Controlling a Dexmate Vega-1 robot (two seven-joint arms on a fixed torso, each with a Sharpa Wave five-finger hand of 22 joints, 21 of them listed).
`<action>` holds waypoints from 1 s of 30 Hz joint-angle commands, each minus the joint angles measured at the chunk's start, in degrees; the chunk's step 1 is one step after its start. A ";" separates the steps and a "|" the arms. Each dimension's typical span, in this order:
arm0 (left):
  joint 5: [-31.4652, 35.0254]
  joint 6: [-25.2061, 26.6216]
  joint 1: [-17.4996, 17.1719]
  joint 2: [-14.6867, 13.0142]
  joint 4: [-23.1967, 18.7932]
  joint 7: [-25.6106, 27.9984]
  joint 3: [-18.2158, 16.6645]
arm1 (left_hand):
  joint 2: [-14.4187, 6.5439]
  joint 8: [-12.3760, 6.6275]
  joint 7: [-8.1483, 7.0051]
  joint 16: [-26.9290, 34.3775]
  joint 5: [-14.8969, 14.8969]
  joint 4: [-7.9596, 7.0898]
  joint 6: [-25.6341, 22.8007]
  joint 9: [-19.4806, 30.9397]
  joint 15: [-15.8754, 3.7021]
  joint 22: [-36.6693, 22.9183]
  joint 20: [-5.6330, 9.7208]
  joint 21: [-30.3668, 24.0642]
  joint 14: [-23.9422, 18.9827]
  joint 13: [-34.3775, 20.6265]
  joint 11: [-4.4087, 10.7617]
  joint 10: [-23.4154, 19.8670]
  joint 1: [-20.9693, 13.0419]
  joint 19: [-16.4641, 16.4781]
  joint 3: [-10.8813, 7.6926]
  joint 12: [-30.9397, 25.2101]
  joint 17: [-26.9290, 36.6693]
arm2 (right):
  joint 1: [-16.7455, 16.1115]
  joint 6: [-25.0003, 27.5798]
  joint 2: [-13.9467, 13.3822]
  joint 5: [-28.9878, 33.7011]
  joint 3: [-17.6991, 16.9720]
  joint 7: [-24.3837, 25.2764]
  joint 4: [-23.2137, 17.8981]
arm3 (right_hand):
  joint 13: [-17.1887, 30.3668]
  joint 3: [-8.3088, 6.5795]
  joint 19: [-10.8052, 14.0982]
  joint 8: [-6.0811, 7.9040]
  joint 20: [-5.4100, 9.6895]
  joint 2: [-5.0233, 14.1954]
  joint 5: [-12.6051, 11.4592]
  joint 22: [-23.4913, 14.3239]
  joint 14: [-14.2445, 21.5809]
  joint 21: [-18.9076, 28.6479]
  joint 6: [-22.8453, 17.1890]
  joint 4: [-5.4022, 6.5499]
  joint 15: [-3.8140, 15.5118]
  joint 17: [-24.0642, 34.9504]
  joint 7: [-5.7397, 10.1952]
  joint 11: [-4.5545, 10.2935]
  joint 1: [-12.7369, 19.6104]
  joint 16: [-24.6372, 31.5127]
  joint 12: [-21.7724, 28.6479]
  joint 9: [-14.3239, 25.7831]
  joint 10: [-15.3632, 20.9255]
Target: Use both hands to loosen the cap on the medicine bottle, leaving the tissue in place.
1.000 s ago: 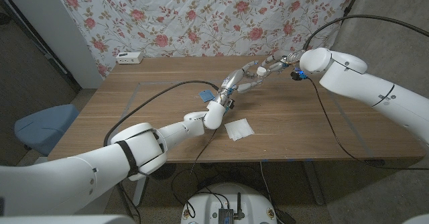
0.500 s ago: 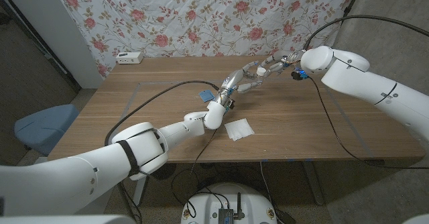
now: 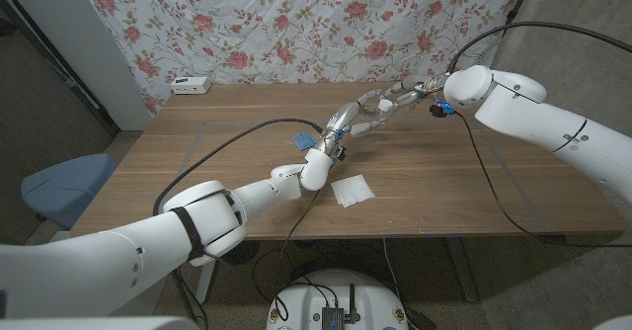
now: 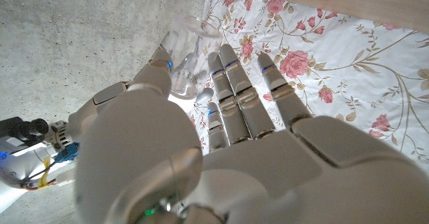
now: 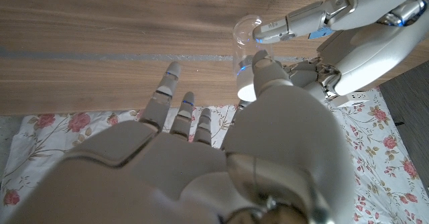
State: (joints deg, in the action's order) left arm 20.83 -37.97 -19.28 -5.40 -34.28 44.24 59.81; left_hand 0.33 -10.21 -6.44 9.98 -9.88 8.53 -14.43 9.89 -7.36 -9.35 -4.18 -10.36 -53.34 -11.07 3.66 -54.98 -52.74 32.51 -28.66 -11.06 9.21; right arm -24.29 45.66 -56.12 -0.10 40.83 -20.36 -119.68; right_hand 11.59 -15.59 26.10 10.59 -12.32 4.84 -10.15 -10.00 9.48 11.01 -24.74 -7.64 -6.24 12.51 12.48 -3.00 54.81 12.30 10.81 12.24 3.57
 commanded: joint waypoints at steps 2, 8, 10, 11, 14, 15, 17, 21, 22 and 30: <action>0.30 0.93 -0.63 -0.55 -1.40 -0.07 -0.44 | -0.40 -0.32 -0.18 -0.11 -0.48 -0.03 -0.12 0.11 -5.05 -0.17 0.27 -0.20 -0.59 -0.17 4.86 -5.26 -0.34 -0.09 -0.45 -0.53 0.07 | 0.56 0.59 -0.35 -0.96 0.14 -0.76 -0.16 | 0.12 1.38 -0.60 0.12 0.00 -0.72 -0.02 -0.15 -0.19 0.06 0.94 0.71 -1.16 0.03 -0.11 -0.78 -2.45 -0.20 0.40 0.04 -0.16; 0.34 1.08 -0.77 -0.66 -1.71 -0.36 -0.63 | -0.41 -0.33 -0.13 -0.08 -0.48 -0.02 -0.14 0.11 -5.02 -0.17 0.33 -0.20 -0.66 -0.17 4.75 -5.16 -0.35 -0.15 -0.45 -0.49 0.09 | 0.96 0.79 -0.53 -1.04 0.39 -1.20 -0.19 | 0.12 2.80 -1.07 0.13 0.00 -2.03 -0.26 -0.17 -0.78 0.03 2.31 1.25 -2.11 -0.10 -2.18 -1.76 -4.92 -0.37 0.33 0.09 -0.97; 0.31 1.07 -0.79 -0.61 -1.69 -0.44 -0.68 | -0.46 -0.32 -0.12 -0.07 -0.48 -0.06 -0.12 0.11 -4.99 -0.17 0.31 -0.19 -0.69 -0.17 4.76 -5.21 -0.32 -0.21 -0.46 -0.51 0.09 | 0.92 0.52 -0.67 -1.19 0.28 -1.25 -0.19 | 0.13 3.11 -1.12 0.20 0.01 -2.31 -0.37 -0.18 -0.80 0.05 2.55 1.34 -2.37 -0.15 -3.43 -1.95 -5.48 -0.37 0.34 0.11 -1.13; 0.36 1.10 -0.79 -0.62 -1.71 -0.43 -0.68 | -0.45 -0.34 -0.14 -0.09 -0.48 -0.05 -0.17 0.11 -5.00 -0.17 0.33 -0.19 -0.66 -0.17 4.85 -5.25 -0.33 -0.20 -0.48 -0.53 0.08 | 0.90 0.54 -0.68 -1.23 0.24 -1.20 -0.22 | 0.13 3.15 -1.12 0.20 0.01 -2.33 -0.38 -0.18 -0.83 0.05 2.60 1.36 -2.39 -0.15 -3.56 -1.93 -5.55 -0.38 0.34 0.11 -1.17; 0.38 1.10 -0.78 -0.56 -1.63 -0.51 -0.69 | -0.48 -0.34 -0.16 -0.08 -0.48 -0.08 -0.18 0.11 -5.00 -0.17 0.33 -0.20 -0.69 -0.17 4.25 -5.38 -0.29 -0.22 -0.48 -0.58 0.08 | 0.90 0.46 -0.76 -1.34 0.18 -1.23 -0.24 | 0.13 3.52 -1.20 0.26 0.00 -2.63 -0.48 -0.19 -0.84 0.07 2.89 1.51 -2.69 -0.18 -4.69 -2.32 -6.24 -0.36 0.33 0.14 -1.40; 0.39 1.09 -0.78 -0.55 -1.61 -0.52 -0.70 | -0.49 -0.35 -0.17 -0.10 -0.48 -0.09 -0.20 0.11 -4.98 -0.17 0.33 -0.21 -0.67 -0.17 4.40 -5.34 -0.26 -0.20 -0.50 -0.56 0.07 | 0.87 0.27 -0.81 -1.37 0.15 -1.21 -0.22 | 0.14 3.62 -1.22 0.28 0.00 -2.73 -0.51 -0.19 -0.82 0.07 2.94 1.55 -2.86 -0.19 -4.76 -2.42 -6.42 -0.35 0.29 0.15 -1.56; 0.43 1.12 -0.76 -0.52 -1.57 -0.48 -0.70 | -0.51 -0.37 -0.15 -0.08 -0.48 -0.10 -0.26 0.11 -4.97 -0.17 0.33 -0.20 -0.71 -0.17 4.86 -5.36 -0.25 -0.24 -0.50 -0.57 0.08 | 0.90 0.40 -0.79 -1.29 0.20 -1.13 -0.26 | 0.14 3.95 -1.28 0.49 0.00 -2.93 -0.63 -0.19 -0.80 0.09 2.80 1.74 -3.04 -0.21 -5.90 -2.55 -7.11 -0.32 0.35 0.20 -1.63; 0.40 0.98 -0.61 -0.36 -1.18 -0.49 -0.68 | -0.53 -0.36 -0.10 -0.06 -0.48 -0.10 -0.26 0.11 -5.00 -0.17 0.40 -0.17 -0.77 -0.17 4.64 -5.41 -0.25 -0.35 -0.52 -0.58 0.08 | 0.70 0.41 -0.65 -1.11 0.13 -0.49 -0.34 | 0.16 4.27 -1.27 0.89 0.02 -3.13 -0.75 -0.20 -0.58 0.13 2.15 1.91 -3.27 -0.23 -6.95 -2.84 -7.80 -0.23 0.50 0.26 -1.45; 0.40 0.90 -0.55 -0.29 -1.02 -0.45 -0.66 | -0.51 -0.35 -0.08 -0.07 -0.47 -0.12 -0.25 0.11 -4.93 -0.17 0.40 -0.17 -0.76 -0.17 4.82 -5.38 -0.19 -0.36 -0.50 -0.57 0.08 | 0.69 0.45 -0.62 -1.01 0.18 -0.38 -0.37 | 0.16 4.32 -1.27 0.95 0.02 -3.16 -0.77 -0.20 -0.53 0.14 2.04 1.93 -3.29 -0.24 -7.14 -2.90 -7.89 -0.21 0.53 0.28 -1.38; 0.21 0.34 -0.06 0.23 0.22 -0.49 -0.40 | -0.47 -0.32 -0.11 -0.11 -0.46 -0.17 -0.20 0.11 -4.91 -0.17 0.48 -0.18 -0.71 -0.17 4.79 -5.30 -0.05 -0.42 -0.49 -0.53 0.06 | 0.55 1.54 -0.15 -0.18 0.51 0.95 -0.70 | 0.20 4.71 -0.92 2.04 0.13 -3.07 -1.02 -0.22 0.63 0.35 -0.17 2.24 -3.79 -0.27 -8.27 -3.26 -9.05 0.24 0.96 0.54 -0.42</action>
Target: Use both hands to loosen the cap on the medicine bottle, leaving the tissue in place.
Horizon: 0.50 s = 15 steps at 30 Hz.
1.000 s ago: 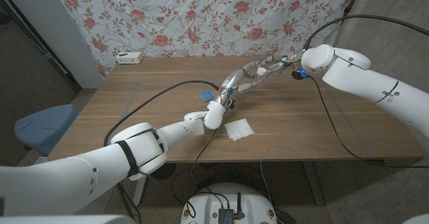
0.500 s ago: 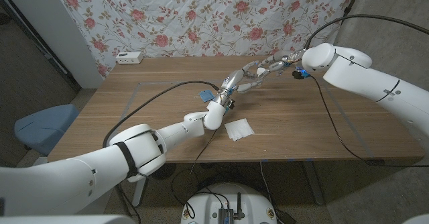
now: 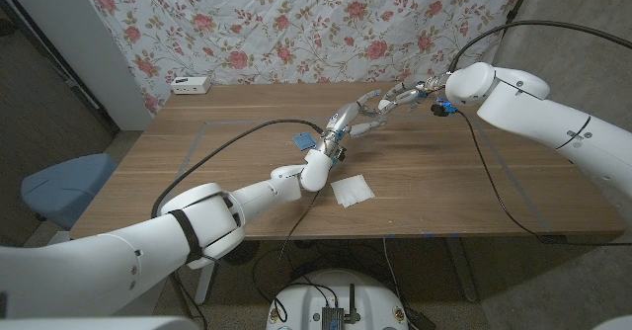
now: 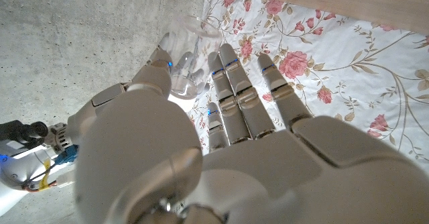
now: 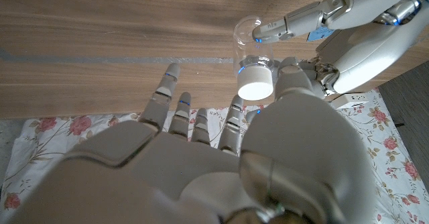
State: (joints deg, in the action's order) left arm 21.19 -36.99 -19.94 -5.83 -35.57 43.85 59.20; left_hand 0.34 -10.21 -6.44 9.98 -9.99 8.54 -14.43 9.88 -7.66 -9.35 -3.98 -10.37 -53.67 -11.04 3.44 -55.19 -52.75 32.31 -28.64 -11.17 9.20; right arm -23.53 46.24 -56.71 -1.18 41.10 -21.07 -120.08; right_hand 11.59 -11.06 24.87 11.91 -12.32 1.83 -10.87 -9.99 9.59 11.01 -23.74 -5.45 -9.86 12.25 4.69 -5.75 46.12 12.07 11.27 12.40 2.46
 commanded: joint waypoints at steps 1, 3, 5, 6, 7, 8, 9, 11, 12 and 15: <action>-0.15 -0.68 0.68 0.74 1.69 -0.03 0.27 | -0.48 -0.32 -0.15 -0.11 -0.35 -0.18 -0.20 0.11 -4.62 -0.17 0.30 -0.18 -0.38 -0.20 5.05 -5.15 -0.05 -0.23 -0.51 -0.45 0.07 | -0.29 1.01 0.51 0.84 0.16 1.83 -0.29 | 0.20 0.19 0.38 0.84 0.14 -0.07 -0.32 -0.23 0.61 0.37 -1.40 0.03 -0.26 -0.03 -0.56 -0.54 -0.40 0.50 0.51 0.42 0.73; -0.27 -0.96 0.88 0.98 2.26 -0.03 0.37 | -0.43 -0.30 -0.18 -0.06 -0.34 -0.12 -0.14 0.11 -4.69 -0.17 0.32 -0.18 -0.44 -0.20 4.86 -5.09 -0.09 -0.23 -0.48 -0.43 0.10 | -0.50 1.10 0.64 0.84 0.03 2.35 -0.31 | 0.21 0.21 0.63 1.24 0.19 -0.02 -0.40 -0.23 0.96 0.47 -2.24 -0.03 -0.29 -0.06 -0.64 -0.53 -0.47 0.61 0.62 0.54 1.05; -0.31 -1.16 1.06 1.17 2.71 0.10 0.51 | -0.38 -0.29 -0.16 -0.07 -0.33 -0.12 -0.11 0.11 -4.66 -0.17 0.30 -0.19 -0.43 -0.20 4.92 -5.15 -0.06 -0.22 -0.45 -0.45 0.09 | -0.53 1.20 0.71 0.95 0.09 2.61 -0.30 | 0.22 0.17 0.87 1.61 0.21 0.18 -0.47 -0.23 1.34 0.56 -2.98 -0.05 -0.22 -0.06 -1.01 -0.51 -0.54 0.75 0.78 0.66 1.53; -0.37 -1.26 1.14 1.24 2.89 0.07 0.57 | -0.39 -0.27 -0.14 -0.10 -0.34 -0.12 -0.05 0.11 -4.69 -0.17 0.31 -0.19 -0.39 -0.20 4.81 -5.13 -0.06 -0.24 -0.47 -0.44 0.08 | -0.44 1.33 0.74 1.06 0.22 2.62 -0.29 | 0.22 0.16 0.99 1.72 0.23 0.24 -0.49 -0.23 1.58 0.60 -3.22 -0.06 -0.18 -0.05 -1.06 -0.52 -0.57 0.85 0.84 0.70 1.71; -0.39 -1.33 1.23 1.31 3.10 0.10 0.65 | -0.37 -0.28 -0.15 -0.12 -0.34 -0.07 -0.08 0.11 -4.75 -0.17 0.30 -0.19 -0.35 -0.20 4.84 -5.19 -0.11 -0.23 -0.48 -0.46 0.07 | -0.40 1.49 0.84 1.07 0.27 2.69 -0.25 | 0.22 0.14 1.15 1.88 0.26 0.31 -0.52 -0.23 1.71 0.66 -3.55 -0.09 -0.19 -0.06 -1.10 -0.49 -0.58 0.89 0.86 0.76 1.80; -0.40 -1.38 1.30 1.39 3.26 0.21 0.71 | -0.38 -0.28 -0.09 -0.11 -0.34 -0.10 -0.07 0.11 -4.69 -0.17 0.33 -0.20 -0.37 -0.20 4.85 -5.16 -0.07 -0.21 -0.47 -0.45 0.08 | -0.42 1.35 0.85 1.07 0.28 2.75 -0.18 | 0.23 0.10 1.28 2.01 0.27 0.39 -0.55 -0.23 1.80 0.70 -3.81 -0.16 -0.17 -0.07 -1.00 -0.64 -0.51 0.91 0.92 0.81 2.01; -0.45 -1.48 1.38 1.46 3.44 0.23 0.77 | -0.39 -0.28 -0.07 -0.11 -0.34 -0.11 -0.06 0.11 -4.68 -0.17 0.33 -0.20 -0.36 -0.20 4.68 -5.05 -0.06 -0.23 -0.49 -0.41 0.07 | -0.43 1.39 0.93 1.12 0.32 2.89 -0.13 | 0.23 0.05 1.36 2.08 0.27 0.45 -0.57 -0.23 1.83 0.73 -3.96 -0.22 -0.17 -0.08 -0.87 -0.58 -0.44 0.91 0.94 0.84 2.11; -0.47 -1.60 1.58 1.61 3.79 0.28 0.95 | -0.38 -0.28 -0.08 -0.10 -0.34 -0.11 -0.06 0.11 -4.67 -0.17 0.35 -0.21 -0.39 -0.20 5.07 -5.07 -0.05 -0.21 -0.48 -0.41 0.08 | -0.57 1.36 1.12 1.26 0.34 3.41 0.04 | 0.24 -0.04 1.62 2.36 0.29 0.58 -0.62 -0.22 2.02 0.81 -4.54 -0.36 -0.14 -0.11 -0.81 -0.54 -0.30 0.96 1.06 0.93 2.51; -0.50 -1.64 1.61 1.63 3.86 0.33 1.00 | -0.39 -0.27 -0.07 -0.10 -0.34 -0.09 -0.04 0.11 -4.70 -0.17 0.31 -0.20 -0.39 -0.20 5.04 -5.02 -0.07 -0.24 -0.49 -0.39 0.08 | -0.58 1.34 1.12 1.25 0.33 3.44 0.04 | 0.24 -0.06 1.68 2.41 0.29 0.61 -0.63 -0.22 2.02 0.82 -4.65 -0.39 -0.13 -0.11 -0.78 -0.51 -0.26 0.95 1.08 0.95 2.58; -0.63 -1.79 1.82 1.80 4.28 0.33 1.19 | -0.32 -0.26 -0.04 -0.07 -0.33 -0.08 0.00 0.11 -4.63 -0.17 0.29 -0.21 -0.42 -0.20 4.97 -5.21 -0.04 -0.24 -0.44 -0.47 0.09 | -0.70 1.62 1.40 1.35 0.31 4.06 0.17 | 0.24 -0.24 2.24 2.93 0.34 0.85 -0.73 -0.22 2.70 0.98 -5.74 -0.69 0.16 -0.16 -0.74 -0.33 0.06 1.17 1.18 1.13 3.08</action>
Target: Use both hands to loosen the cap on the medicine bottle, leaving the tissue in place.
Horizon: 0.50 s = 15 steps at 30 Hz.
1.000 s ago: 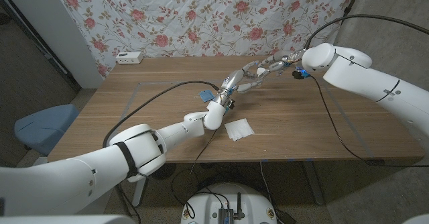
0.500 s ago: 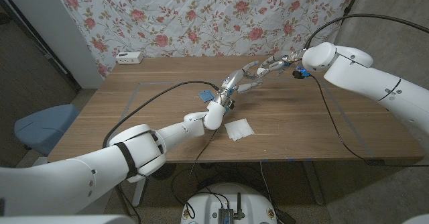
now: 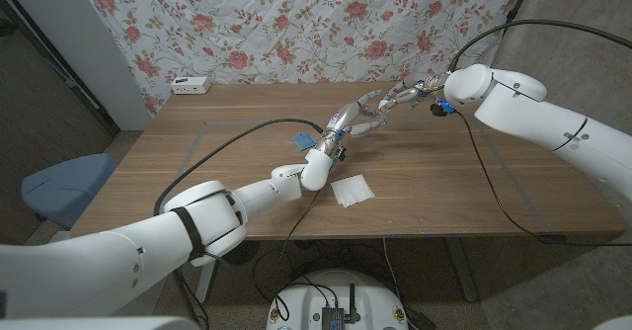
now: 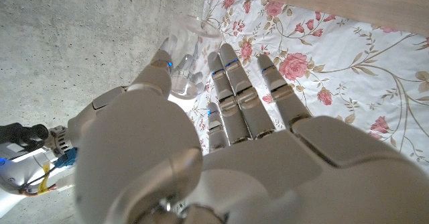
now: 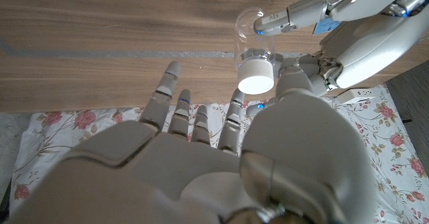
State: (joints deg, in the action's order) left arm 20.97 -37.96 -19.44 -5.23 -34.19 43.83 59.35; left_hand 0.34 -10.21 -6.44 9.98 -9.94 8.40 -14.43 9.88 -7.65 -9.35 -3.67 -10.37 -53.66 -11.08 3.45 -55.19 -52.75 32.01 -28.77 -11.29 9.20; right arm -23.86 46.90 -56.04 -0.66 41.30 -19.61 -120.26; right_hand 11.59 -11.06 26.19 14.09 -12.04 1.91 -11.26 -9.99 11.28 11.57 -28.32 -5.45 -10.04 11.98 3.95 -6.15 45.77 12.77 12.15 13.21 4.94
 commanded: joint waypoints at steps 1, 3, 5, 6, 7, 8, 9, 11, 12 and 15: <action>-0.44 -0.88 1.38 1.25 3.04 0.39 1.11 | -0.36 -0.28 -0.09 -0.07 -0.39 0.05 -0.05 0.11 -4.67 -0.17 0.01 -0.21 -0.43 -0.16 4.99 -5.21 -0.06 0.08 -0.34 -0.35 0.09 | -0.32 0.94 0.77 0.73 0.12 2.53 0.46 | 0.24 -0.31 1.15 0.98 0.09 0.85 -0.36 -0.22 1.17 0.48 -1.65 -0.82 0.37 0.10 0.10 -0.03 0.56 0.51 0.39 0.39 0.95; -0.51 -0.98 1.48 1.31 3.21 0.47 1.21 | -0.40 -0.28 -0.06 -0.09 -0.40 0.02 -0.04 0.11 -4.63 -0.17 -0.06 -0.20 -0.43 -0.16 5.00 -5.27 -0.02 0.04 -0.37 -0.37 0.08 | -0.41 0.80 0.81 0.78 0.10 2.82 0.57 | 0.25 -0.41 1.49 1.30 0.08 1.02 -0.39 -0.21 1.51 0.56 -2.30 -0.95 0.60 0.10 0.08 0.15 0.69 0.62 0.41 0.50 1.18; -0.54 -1.02 1.57 1.32 3.30 0.50 1.32 | -0.36 -0.30 -0.07 -0.07 -0.39 0.03 -0.08 0.11 -4.64 -0.17 -0.04 -0.22 -0.46 -0.16 4.85 -5.21 -0.01 0.08 -0.35 -0.35 0.09 | -0.38 0.97 0.87 0.94 0.24 3.01 0.60 | 0.25 -0.51 1.70 1.64 0.06 1.18 -0.41 -0.21 1.69 0.60 -3.02 -1.08 0.74 0.09 0.09 0.21 0.85 0.67 0.44 0.59 1.40; -0.56 -1.03 1.61 1.35 3.37 0.56 1.37 | -0.35 -0.31 -0.10 -0.07 -0.39 0.06 -0.11 0.11 -4.69 -0.17 -0.02 -0.23 -0.46 -0.16 4.83 -5.23 -0.05 0.10 -0.35 -0.36 0.09 | -0.38 1.20 0.97 0.96 0.25 3.13 0.61 | 0.25 -0.56 1.88 1.80 0.11 1.23 -0.42 -0.20 1.81 0.65 -3.35 -1.19 0.81 0.08 0.11 0.33 0.97 0.70 0.46 0.64 1.54; -0.64 -1.09 1.65 1.37 3.46 0.49 1.40 | -0.38 -0.30 -0.02 -0.04 -0.39 0.04 -0.06 0.11 -4.67 -0.17 -0.06 -0.22 -0.52 -0.16 4.76 -5.18 -0.03 0.07 -0.34 -0.33 0.11 | -0.36 1.19 0.97 0.98 0.29 3.17 0.63 | 0.25 -0.61 2.01 1.88 0.12 1.30 -0.43 -0.20 1.95 0.68 -3.51 -1.25 0.91 0.08 0.20 0.31 1.06 0.75 0.49 0.68 1.70; -0.68 -1.08 1.67 1.38 3.49 0.50 1.43 | -0.38 -0.31 -0.06 -0.05 -0.40 0.04 -0.09 0.11 -4.68 -0.17 -0.05 -0.22 -0.51 -0.16 4.76 -5.20 -0.03 0.07 -0.36 -0.34 0.10 | -0.39 1.22 1.01 0.99 0.29 3.27 0.64 | 0.25 -0.65 2.09 1.98 0.12 1.33 -0.44 -0.20 1.99 0.70 -3.72 -1.31 0.95 0.08 0.27 0.32 1.13 0.75 0.53 0.70 1.84; -0.74 -1.12 1.69 1.42 3.57 0.55 1.45 | -0.36 -0.31 -0.11 -0.05 -0.40 0.07 -0.10 0.11 -4.71 -0.17 -0.03 -0.23 -0.50 -0.16 4.76 -5.22 -0.07 0.08 -0.36 -0.35 0.10 | -0.40 1.30 1.04 1.02 0.31 3.39 0.64 | 0.24 -0.72 2.23 2.15 0.09 1.42 -0.45 -0.19 2.09 0.71 -4.06 -1.42 1.01 0.07 0.31 0.52 1.28 0.77 0.54 0.77 2.00; -0.87 -1.29 1.76 1.49 3.78 0.47 1.52 | -0.39 -0.27 0.04 -0.04 -0.40 0.10 0.02 0.11 -4.75 -0.17 0.00 -0.22 -0.53 -0.16 4.85 -5.10 -0.12 0.04 -0.38 -0.30 0.10 | -0.38 1.59 1.10 1.07 0.38 3.52 0.60 | 0.24 -0.78 2.31 2.37 0.03 1.49 -0.46 -0.19 2.23 0.71 -4.51 -1.52 1.05 0.07 0.43 0.67 1.39 0.81 0.56 0.83 2.18; -0.95 -1.36 1.79 1.54 3.91 0.45 1.54 | -0.32 -0.24 0.38 -0.05 -0.40 0.16 0.10 0.11 -4.78 -0.17 0.04 -0.24 -0.52 -0.16 4.88 -5.12 -0.17 0.09 -0.36 -0.30 0.11 | -0.44 1.58 1.08 1.06 0.35 3.63 0.57 | 0.24 -0.81 2.46 2.48 0.10 1.54 -0.46 -0.19 2.37 0.74 -4.73 -1.58 1.06 0.07 0.49 0.67 1.46 0.86 0.57 0.87 2.25; -1.20 -1.65 1.86 1.70 4.31 0.41 1.62 | -0.27 -0.22 0.59 -0.01 -0.38 0.15 0.19 0.11 -4.70 -0.16 -0.32 -0.38 -0.59 -0.16 4.63 -5.11 -0.13 0.47 -0.30 -0.30 0.12 | -0.62 1.79 1.06 0.97 0.25 3.95 0.44 | 0.24 -0.98 2.73 2.98 0.06 1.76 -0.48 -0.17 2.60 0.75 -5.78 -1.83 1.18 0.07 0.96 0.90 1.79 0.90 0.61 1.00 2.68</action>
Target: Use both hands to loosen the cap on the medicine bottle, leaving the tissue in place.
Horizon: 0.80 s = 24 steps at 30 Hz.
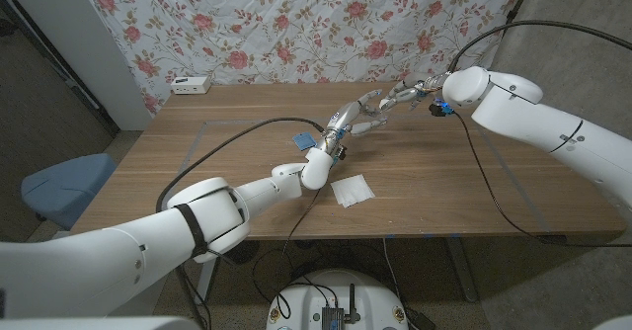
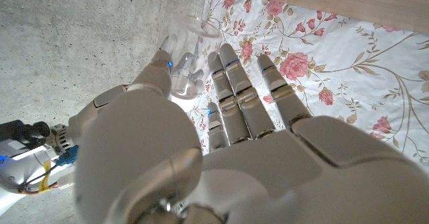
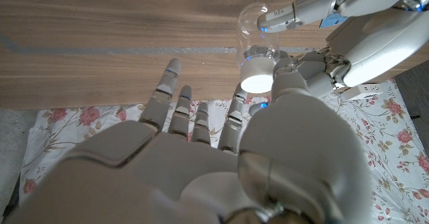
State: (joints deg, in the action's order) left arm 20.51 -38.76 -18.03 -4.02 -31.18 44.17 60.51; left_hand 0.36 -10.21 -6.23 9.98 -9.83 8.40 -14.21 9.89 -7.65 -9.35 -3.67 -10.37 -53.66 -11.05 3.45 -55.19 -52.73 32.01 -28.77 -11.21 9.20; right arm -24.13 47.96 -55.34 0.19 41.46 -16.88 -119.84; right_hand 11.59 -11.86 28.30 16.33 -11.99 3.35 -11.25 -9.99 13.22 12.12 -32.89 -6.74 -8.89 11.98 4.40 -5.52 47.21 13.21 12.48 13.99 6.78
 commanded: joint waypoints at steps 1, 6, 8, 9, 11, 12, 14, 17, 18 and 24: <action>-0.80 -0.93 0.49 0.55 1.46 0.08 0.50 | -0.24 -0.23 0.35 -0.04 -0.49 0.17 -0.03 0.10 -4.69 -0.16 -0.68 -0.47 -0.55 -0.19 4.74 -5.14 -0.16 0.73 -0.30 -0.40 0.11 | -0.35 0.77 0.33 0.17 0.14 1.28 -0.02 | 0.24 -0.20 0.65 0.81 0.00 0.38 -0.48 -0.17 0.68 0.20 -1.37 -0.55 0.05 0.08 0.43 0.28 0.37 0.47 0.27 0.23 0.87; -1.12 -1.45 0.58 0.62 1.92 0.12 0.64 | -0.36 -0.18 0.73 -0.11 -0.53 0.00 0.29 0.10 -4.52 -0.19 -2.77 -1.11 -0.58 -0.20 4.50 -4.90 0.07 3.00 -0.43 -0.31 0.05 | -0.46 1.18 0.41 0.19 0.14 1.79 -0.19 | 0.24 -0.35 0.91 1.38 0.13 0.66 -0.43 -0.16 1.07 0.17 -2.62 -0.75 0.20 0.10 0.59 0.28 0.62 0.59 0.39 0.34 1.57; -1.35 -1.72 0.60 0.64 2.07 -0.05 0.64 | -0.37 -0.18 0.86 -0.16 -0.55 0.02 0.36 0.11 -4.48 -0.20 -2.95 -1.31 -0.51 -0.20 4.29 -4.69 0.05 3.81 -0.52 -0.24 0.02 | -0.54 1.34 0.50 0.33 0.19 2.18 -0.25 | 0.23 -0.42 0.96 1.52 0.18 0.73 -0.43 -0.16 1.19 0.16 -2.94 -0.85 0.43 0.10 0.73 0.36 0.77 0.62 0.39 0.36 1.72; -1.45 -1.82 0.59 0.65 2.12 -0.09 0.63 | -0.37 -0.18 0.92 -0.17 -0.55 0.02 0.40 0.11 -4.47 -0.21 -3.02 -1.38 -0.50 -0.20 4.27 -4.62 0.05 4.09 -0.54 -0.21 0.02 | -0.60 1.34 0.53 0.27 0.14 2.29 -0.24 | 0.23 -0.49 1.09 1.73 0.22 0.78 -0.42 -0.15 1.37 0.17 -3.42 -0.99 0.44 0.09 0.97 0.43 0.95 0.66 0.38 0.38 1.82; -1.58 -1.99 0.60 0.69 2.29 -0.10 0.66 | -0.33 -0.18 0.99 -0.18 -0.54 -0.03 0.44 0.11 -4.29 -0.23 -3.13 -1.52 -0.49 -0.21 4.07 -4.51 0.18 4.62 -0.53 -0.18 0.01 | -0.53 1.32 0.50 0.28 0.23 2.27 -0.26 | 0.23 -0.54 1.34 1.95 0.36 0.82 -0.41 -0.15 1.66 0.22 -3.92 -1.10 0.64 0.08 1.10 0.48 1.10 0.75 0.41 0.40 2.08; -1.69 -2.16 0.62 0.71 2.41 -0.26 0.67 | -0.34 -0.15 1.15 -0.20 -0.56 0.01 0.58 0.11 -4.30 -0.25 -3.29 -1.69 -0.45 -0.21 3.98 -4.33 0.12 5.32 -0.63 -0.13 -0.01 | -0.31 1.61 0.53 0.48 0.51 2.14 -0.29 | 0.22 -0.57 1.40 2.00 0.37 0.85 -0.41 -0.15 1.74 0.23 -4.03 -1.14 0.77 0.09 1.13 0.54 1.16 0.78 0.46 0.40 2.26; -1.83 -2.34 0.66 0.81 2.68 -0.26 0.71 | -0.37 -0.15 1.22 -0.20 -0.58 0.02 0.67 0.11 -4.25 -0.28 -3.33 -1.89 -0.46 -0.22 3.84 -4.23 0.10 6.13 -0.72 -0.11 -0.01 | -0.24 1.76 0.57 0.68 0.68 2.27 -0.35 | 0.22 -0.65 1.42 2.16 0.43 0.95 -0.43 -0.15 1.80 0.20 -4.41 -1.24 0.89 0.09 1.25 0.64 1.33 0.79 0.45 0.41 2.36; -2.04 -2.61 0.72 0.91 3.02 -0.35 0.79 | -0.41 -0.16 1.65 -0.21 -0.59 0.04 0.99 0.12 -4.11 -0.41 -2.58 -2.54 -0.43 -0.25 3.55 -3.75 0.09 8.76 -0.97 -0.04 -0.03 | -0.30 1.92 0.59 0.75 0.69 2.52 -0.44 | 0.21 -0.79 1.53 2.55 0.53 1.08 -0.43 -0.14 1.95 0.17 -5.31 -1.43 1.06 0.09 1.45 0.69 1.65 0.82 0.50 0.44 2.77; -2.11 -2.69 0.73 0.92 3.09 -0.42 0.81 | -0.42 -0.16 1.70 -0.20 -0.59 0.01 1.06 0.12 -4.08 -0.43 -2.35 -2.69 -0.45 -0.26 3.56 -3.63 0.15 9.37 -1.02 -0.01 -0.02 | -0.23 1.88 0.52 0.82 0.79 2.45 -0.45 | 0.21 -0.86 1.58 2.77 0.61 1.11 -0.44 -0.14 2.07 0.15 -5.81 -1.56 1.14 0.08 1.60 0.67 1.86 0.84 0.50 0.45 2.94; -2.34 -3.05 0.88 0.98 3.47 -0.57 0.99 | -0.23 -0.23 2.01 -0.15 -0.58 0.07 1.18 0.12 -3.85 -0.59 -1.01 -3.48 -0.57 -0.30 3.39 -3.32 0.21 12.48 -1.21 -0.03 -0.02 | -0.66 1.94 0.60 0.86 0.54 3.29 -0.65 | 0.19 -1.08 2.08 3.34 1.28 1.35 -0.44 -0.13 2.63 0.22 -7.13 -1.81 1.70 0.12 1.98 1.09 2.39 1.03 0.60 0.47 3.73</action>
State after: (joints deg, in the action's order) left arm 18.83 -40.90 -17.37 -3.24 -28.55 44.01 61.24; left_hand 0.60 -10.21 -4.69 9.98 -10.00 8.45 -12.67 9.89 -7.56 -9.76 -4.99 -13.36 -53.75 -11.08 3.45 -55.18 -52.49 43.41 -29.54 -10.72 9.07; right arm -24.49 49.52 -54.87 0.76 41.93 -14.56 -120.15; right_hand 11.59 -12.80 29.83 19.18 -11.07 4.63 -11.53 -9.99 15.17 12.12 -39.03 -8.00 -7.55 11.99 6.25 -4.40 48.95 13.74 12.60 14.23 9.74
